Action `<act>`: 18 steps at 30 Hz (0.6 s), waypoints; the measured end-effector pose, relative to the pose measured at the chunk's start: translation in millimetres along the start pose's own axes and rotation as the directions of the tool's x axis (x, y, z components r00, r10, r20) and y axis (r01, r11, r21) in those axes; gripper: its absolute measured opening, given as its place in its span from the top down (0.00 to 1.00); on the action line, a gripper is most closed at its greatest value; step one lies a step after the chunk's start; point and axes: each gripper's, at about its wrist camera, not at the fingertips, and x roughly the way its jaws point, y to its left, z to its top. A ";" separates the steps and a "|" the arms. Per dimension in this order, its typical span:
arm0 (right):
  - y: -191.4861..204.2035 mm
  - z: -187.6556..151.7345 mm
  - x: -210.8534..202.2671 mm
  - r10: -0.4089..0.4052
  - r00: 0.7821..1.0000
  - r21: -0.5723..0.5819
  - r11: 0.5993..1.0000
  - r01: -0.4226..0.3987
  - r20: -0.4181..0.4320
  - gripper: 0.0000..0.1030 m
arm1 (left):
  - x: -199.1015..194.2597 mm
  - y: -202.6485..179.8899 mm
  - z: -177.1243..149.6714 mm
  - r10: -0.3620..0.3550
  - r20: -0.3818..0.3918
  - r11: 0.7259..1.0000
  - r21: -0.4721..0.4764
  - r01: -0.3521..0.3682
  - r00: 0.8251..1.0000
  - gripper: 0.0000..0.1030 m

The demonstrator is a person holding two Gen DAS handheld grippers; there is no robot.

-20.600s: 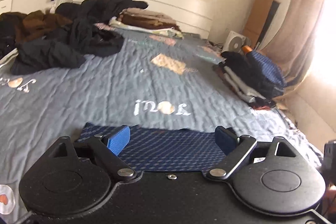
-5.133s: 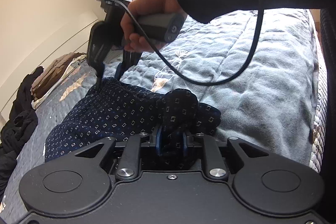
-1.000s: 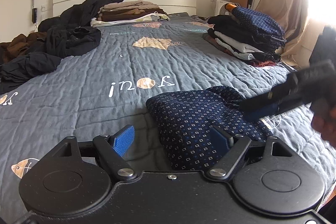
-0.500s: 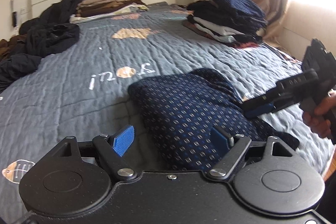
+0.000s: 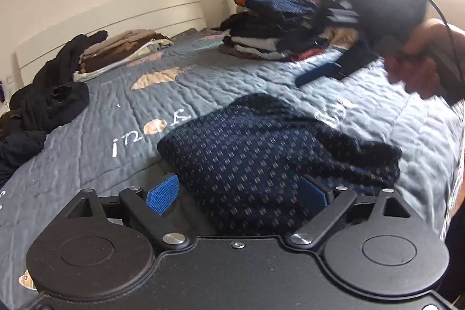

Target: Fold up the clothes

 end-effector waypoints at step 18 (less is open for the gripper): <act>-25.5 -29.2 36.3 -0.079 0.989 0.009 0.997 0.081 -0.129 0.31 | 3.2 -52.2 -55.0 0.161 -0.017 0.986 0.037 -0.160 0.987 0.15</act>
